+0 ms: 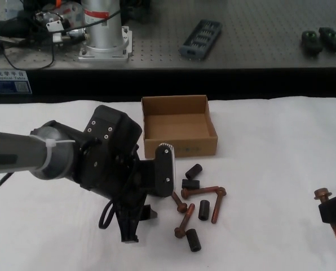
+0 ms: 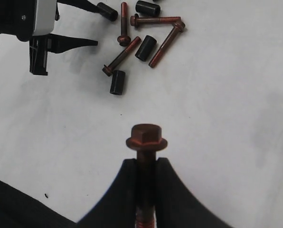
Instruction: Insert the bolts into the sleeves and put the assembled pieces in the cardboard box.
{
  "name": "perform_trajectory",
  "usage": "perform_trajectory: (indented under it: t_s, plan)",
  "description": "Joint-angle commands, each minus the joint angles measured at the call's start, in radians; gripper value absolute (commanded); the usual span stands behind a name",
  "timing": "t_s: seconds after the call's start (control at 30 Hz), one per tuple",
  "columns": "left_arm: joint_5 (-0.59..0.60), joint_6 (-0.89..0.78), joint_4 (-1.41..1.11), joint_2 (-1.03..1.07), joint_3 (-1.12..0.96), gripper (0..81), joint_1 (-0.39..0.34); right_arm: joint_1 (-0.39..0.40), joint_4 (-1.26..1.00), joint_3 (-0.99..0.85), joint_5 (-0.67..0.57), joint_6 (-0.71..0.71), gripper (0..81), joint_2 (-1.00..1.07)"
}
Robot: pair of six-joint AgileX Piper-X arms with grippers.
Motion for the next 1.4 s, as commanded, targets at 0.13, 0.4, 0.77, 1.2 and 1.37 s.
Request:
perform_trajectory:
  t_s: [0.13,0.4,0.77,1.2,1.37]
  plan:
    - [-0.014,0.003,-0.018,0.006,-0.023,38.1,-0.003,0.001,-0.010,-0.002,-0.007,-0.014,2.8,-0.005]
    - [-0.014,0.031,-0.048,0.023,-0.025,38.1,-0.001,0.001,-0.010,-0.002,-0.007,-0.014,2.8,-0.005]
    - [-0.067,0.058,-0.071,0.082,-0.043,38.1,0.022,0.001,-0.010,-0.002,-0.007,-0.014,2.8,-0.005]
    - [-0.078,0.063,-0.055,0.085,-0.043,19.2,0.070,0.001,-0.010,-0.002,-0.007,-0.016,2.8,-0.006]
    - [-0.010,0.063,-0.022,0.085,-0.043,18.5,0.070,0.001,-0.010,-0.002,-0.007,-0.016,2.8,-0.006]
